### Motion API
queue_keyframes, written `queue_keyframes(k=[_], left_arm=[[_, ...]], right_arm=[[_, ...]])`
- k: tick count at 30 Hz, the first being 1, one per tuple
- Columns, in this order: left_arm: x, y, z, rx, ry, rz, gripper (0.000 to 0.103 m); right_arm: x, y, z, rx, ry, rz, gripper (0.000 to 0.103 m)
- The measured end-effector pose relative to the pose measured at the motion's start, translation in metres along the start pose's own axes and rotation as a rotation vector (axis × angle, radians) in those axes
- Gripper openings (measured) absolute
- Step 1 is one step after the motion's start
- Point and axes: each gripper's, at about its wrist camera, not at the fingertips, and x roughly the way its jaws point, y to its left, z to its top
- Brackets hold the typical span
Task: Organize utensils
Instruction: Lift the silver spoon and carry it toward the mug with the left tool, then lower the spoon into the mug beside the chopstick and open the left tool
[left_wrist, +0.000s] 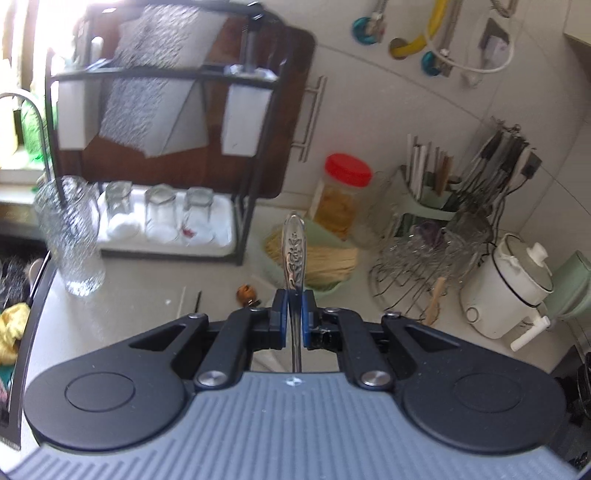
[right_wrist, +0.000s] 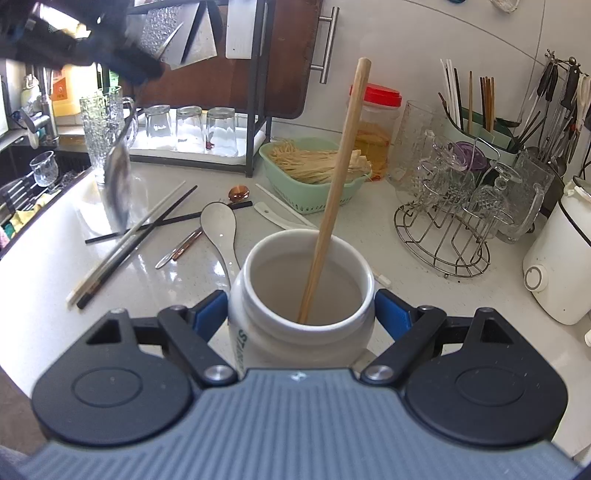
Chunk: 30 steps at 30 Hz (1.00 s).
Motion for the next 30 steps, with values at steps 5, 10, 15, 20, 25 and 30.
queue_keyframes(k=[5,10,15,20,25,30], left_arm=[[-0.001,-0.023,0.015,0.043,-0.025,-0.051,0.009],[-0.001,-0.042,0.022,0.077,-0.039,-0.093,0.009],[0.002,-0.057,0.020,0.112,-0.034,-0.107,0.009],[0.010,-0.059,0.013,0.103,-0.034,-0.116,0.009],[0.018,-0.064,0.003,0.109,-0.019,-0.147,0.009],[0.023,-0.075,-0.004,0.135,-0.017,-0.177,0.009]], right_arm=[[0.001,0.000,0.000,0.005,-0.005,0.002,0.089],[0.001,0.000,-0.002,0.006,-0.012,0.003,0.089],[0.001,0.000,-0.003,0.008,-0.022,0.004,0.089],[0.000,-0.001,-0.003,0.009,-0.027,0.005,0.088],[-0.001,0.000,-0.004,0.011,-0.028,0.004,0.088],[-0.002,0.000,-0.005,0.014,-0.030,0.002,0.088]])
